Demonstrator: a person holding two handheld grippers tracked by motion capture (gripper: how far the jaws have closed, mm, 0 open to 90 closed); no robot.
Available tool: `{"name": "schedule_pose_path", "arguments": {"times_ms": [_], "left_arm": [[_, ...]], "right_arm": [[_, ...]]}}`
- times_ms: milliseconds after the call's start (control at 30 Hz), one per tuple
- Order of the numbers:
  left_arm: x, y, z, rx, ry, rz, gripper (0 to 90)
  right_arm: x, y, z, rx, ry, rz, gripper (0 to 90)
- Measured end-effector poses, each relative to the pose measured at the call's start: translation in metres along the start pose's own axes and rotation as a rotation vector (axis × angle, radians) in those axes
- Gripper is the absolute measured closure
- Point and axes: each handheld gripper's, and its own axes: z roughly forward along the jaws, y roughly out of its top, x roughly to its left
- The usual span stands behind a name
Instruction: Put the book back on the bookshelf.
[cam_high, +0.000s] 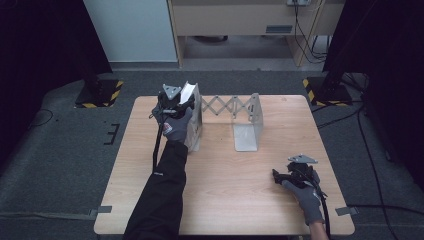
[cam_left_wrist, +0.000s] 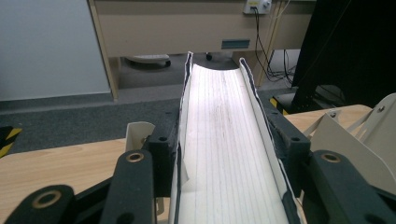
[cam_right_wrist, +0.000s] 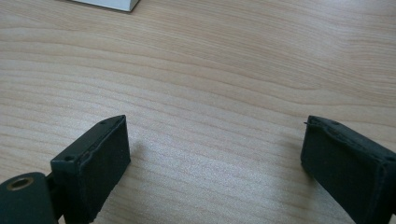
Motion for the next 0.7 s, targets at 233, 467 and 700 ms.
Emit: {"name": "schedule_pose_path", "arguments": {"times_ms": [233, 467, 700], "left_arm": [[-0.001, -0.011, 0.008, 0.004, 0.008, 0.003, 52.0], [0.001, -0.015, 0.004, -0.029, -0.076, -0.015, 42.5], [0.007, -0.039, -0.037, -0.035, -0.137, 0.040, 33.5]], "right_arm": [[0.000, 0.000, 0.000, 0.000, 0.000, -0.003, 8.2], [0.000, 0.000, 0.000, 0.001, 0.001, -0.006, 7.7], [0.000, 0.000, 0.000, 0.001, 0.001, -0.005, 7.7]]}}
